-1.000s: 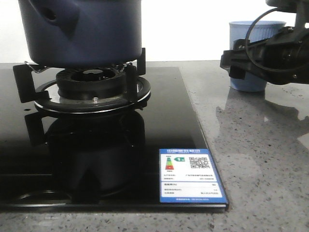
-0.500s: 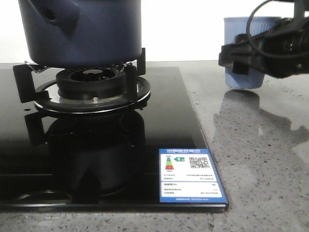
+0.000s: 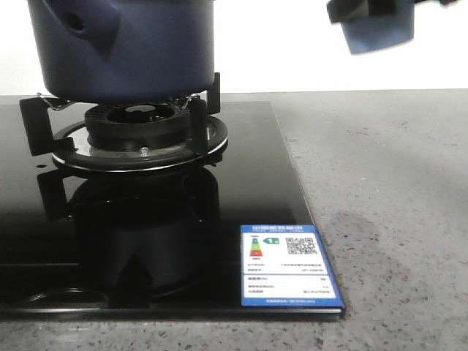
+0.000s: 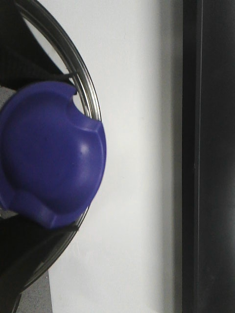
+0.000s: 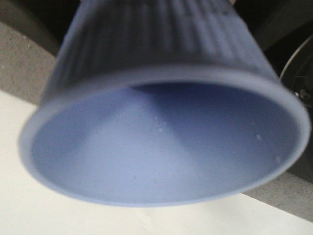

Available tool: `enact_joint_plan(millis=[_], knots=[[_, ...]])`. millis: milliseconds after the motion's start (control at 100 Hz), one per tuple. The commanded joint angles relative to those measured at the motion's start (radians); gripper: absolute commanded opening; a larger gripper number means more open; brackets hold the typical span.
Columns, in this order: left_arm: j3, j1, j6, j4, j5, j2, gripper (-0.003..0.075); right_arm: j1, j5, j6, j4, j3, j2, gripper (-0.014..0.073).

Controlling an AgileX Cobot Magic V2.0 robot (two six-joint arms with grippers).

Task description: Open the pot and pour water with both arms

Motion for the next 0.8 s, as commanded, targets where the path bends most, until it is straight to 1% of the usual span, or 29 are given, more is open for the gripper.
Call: enact_joint_plan(millis=[0,160,460,540,630,790], knots=[[-0.036,0.003,0.001,-0.001,-0.090,-0.026,0.0347,0.036,0.012,0.000,-0.046,-0.110,-0.037,0.0260],[-0.036,0.003,0.001,-0.001,-0.090,-0.026,0.0347,0.124,0.110,0.000,-0.168,-0.221,-0.015,0.0260],[-0.036,0.003,0.001,-0.001,-0.071,-0.026,0.0347,0.275,0.291,0.000,-0.435,-0.444,0.110,0.0260],[-0.036,0.003,0.001,-0.001,-0.069,-0.026,0.0347,0.315,0.354,0.000,-0.530,-0.500,0.156,0.0260],[-0.036,0.003,0.001,-0.001,-0.069,-0.026,0.0347,0.349,0.406,0.000,-0.667,-0.547,0.199,0.0260],[-0.036,0.003,0.001,-0.001,-0.067,-0.026,0.0347,0.399,0.433,0.000,-0.847,-0.570,0.248,0.0260]])
